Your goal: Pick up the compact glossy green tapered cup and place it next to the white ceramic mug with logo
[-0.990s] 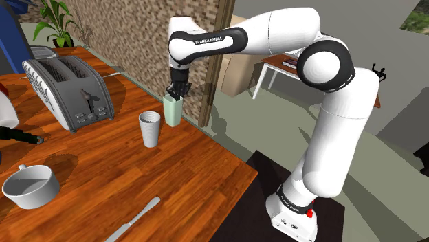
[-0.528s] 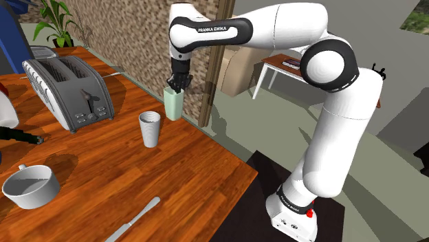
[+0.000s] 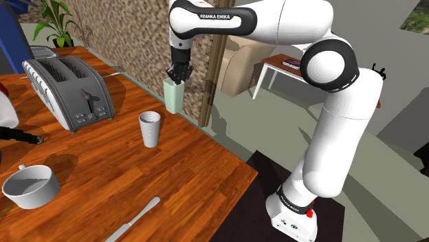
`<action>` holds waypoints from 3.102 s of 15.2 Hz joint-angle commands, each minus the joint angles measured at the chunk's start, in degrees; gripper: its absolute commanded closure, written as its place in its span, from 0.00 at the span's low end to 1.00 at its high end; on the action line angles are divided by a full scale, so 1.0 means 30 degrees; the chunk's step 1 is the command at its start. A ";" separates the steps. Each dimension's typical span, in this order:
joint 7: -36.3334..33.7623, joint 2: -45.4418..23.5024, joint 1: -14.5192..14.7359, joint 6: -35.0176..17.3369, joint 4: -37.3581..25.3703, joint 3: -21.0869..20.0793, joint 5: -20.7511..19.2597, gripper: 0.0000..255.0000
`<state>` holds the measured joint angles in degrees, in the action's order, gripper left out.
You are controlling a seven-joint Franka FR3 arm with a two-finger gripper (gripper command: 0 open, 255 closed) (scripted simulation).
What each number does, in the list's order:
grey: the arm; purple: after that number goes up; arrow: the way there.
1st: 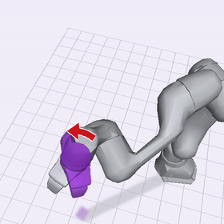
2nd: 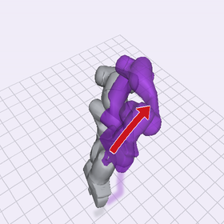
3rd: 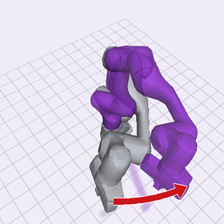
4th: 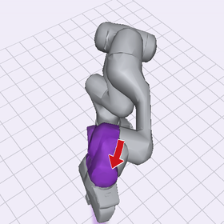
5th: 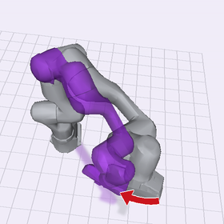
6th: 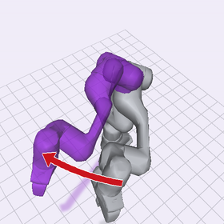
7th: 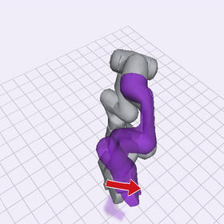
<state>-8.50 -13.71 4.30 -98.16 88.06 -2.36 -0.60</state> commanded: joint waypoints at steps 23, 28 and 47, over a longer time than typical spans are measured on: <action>-0.3291 -0.0240 0.2141 0.3397 -0.3633 -0.1219 -0.0103 1.00; -0.5375 -0.0641 0.3483 0.3026 -0.3664 -0.1985 -0.0221 1.00; -1.2672 -0.7717 0.9827 0.4763 -1.2472 -0.3868 -0.1849 1.00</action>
<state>-45.11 -33.57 31.88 -85.97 56.08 -13.86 -5.48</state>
